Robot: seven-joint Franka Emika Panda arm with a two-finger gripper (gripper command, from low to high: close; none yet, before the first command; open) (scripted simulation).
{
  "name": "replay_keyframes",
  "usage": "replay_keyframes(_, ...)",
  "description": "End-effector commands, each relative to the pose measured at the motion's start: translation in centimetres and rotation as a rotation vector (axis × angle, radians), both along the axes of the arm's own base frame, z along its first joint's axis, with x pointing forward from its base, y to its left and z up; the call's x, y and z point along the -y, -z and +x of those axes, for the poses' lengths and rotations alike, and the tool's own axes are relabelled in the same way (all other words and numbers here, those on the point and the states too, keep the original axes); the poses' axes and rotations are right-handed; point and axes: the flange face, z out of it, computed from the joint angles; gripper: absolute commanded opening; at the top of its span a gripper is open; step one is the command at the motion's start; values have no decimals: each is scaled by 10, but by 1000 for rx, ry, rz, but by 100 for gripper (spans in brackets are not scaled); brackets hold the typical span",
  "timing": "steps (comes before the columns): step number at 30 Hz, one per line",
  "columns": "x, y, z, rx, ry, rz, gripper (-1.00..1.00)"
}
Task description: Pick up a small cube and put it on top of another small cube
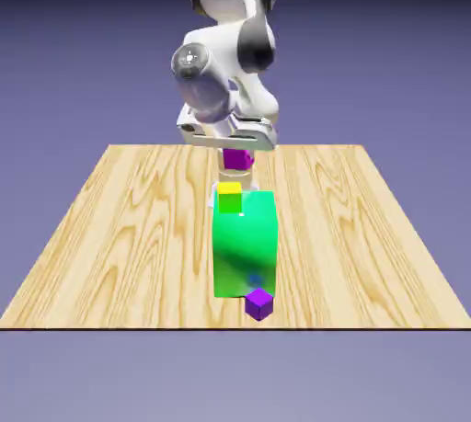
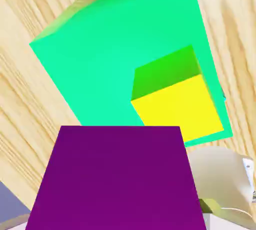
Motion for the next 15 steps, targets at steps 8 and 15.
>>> replay_keyframes(8,-10,62,-26,0,-1,-1,100)
replay_keyframes(15,0,0,0,0,-1,-1,100)
